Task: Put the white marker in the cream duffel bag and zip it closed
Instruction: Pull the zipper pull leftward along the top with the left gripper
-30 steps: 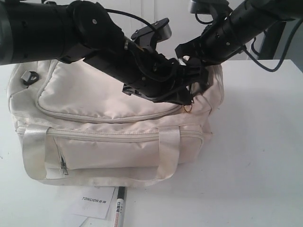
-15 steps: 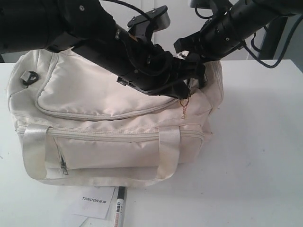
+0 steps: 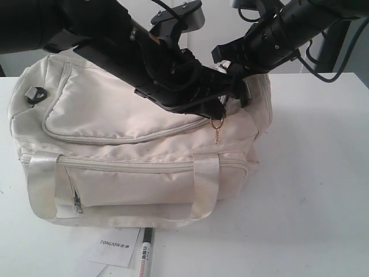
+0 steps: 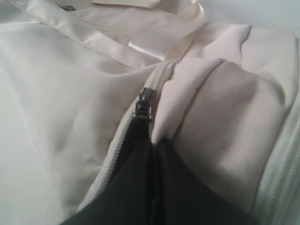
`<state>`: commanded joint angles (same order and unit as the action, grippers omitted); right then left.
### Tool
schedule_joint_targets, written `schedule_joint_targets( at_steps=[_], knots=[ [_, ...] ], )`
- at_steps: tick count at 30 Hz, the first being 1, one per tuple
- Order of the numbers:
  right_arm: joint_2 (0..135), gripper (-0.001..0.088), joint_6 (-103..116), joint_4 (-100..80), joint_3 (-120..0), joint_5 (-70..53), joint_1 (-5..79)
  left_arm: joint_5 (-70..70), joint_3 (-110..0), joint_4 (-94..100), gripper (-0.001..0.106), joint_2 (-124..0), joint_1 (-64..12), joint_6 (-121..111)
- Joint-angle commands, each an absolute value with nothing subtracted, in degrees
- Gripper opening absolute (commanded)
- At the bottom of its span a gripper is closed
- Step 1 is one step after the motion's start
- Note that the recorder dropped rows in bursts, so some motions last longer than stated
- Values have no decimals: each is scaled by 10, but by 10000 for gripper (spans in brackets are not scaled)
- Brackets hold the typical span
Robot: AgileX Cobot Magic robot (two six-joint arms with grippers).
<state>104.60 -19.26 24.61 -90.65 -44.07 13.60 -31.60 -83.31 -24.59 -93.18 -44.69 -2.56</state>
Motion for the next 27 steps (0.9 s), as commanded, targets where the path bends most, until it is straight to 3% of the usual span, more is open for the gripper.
schedule_joint_targets(
  at_steps=[27],
  knots=[
    [1046,0,-177,246,-906,-451,136,-396,-833,-185,0,-923,-447,-26]
  ],
)
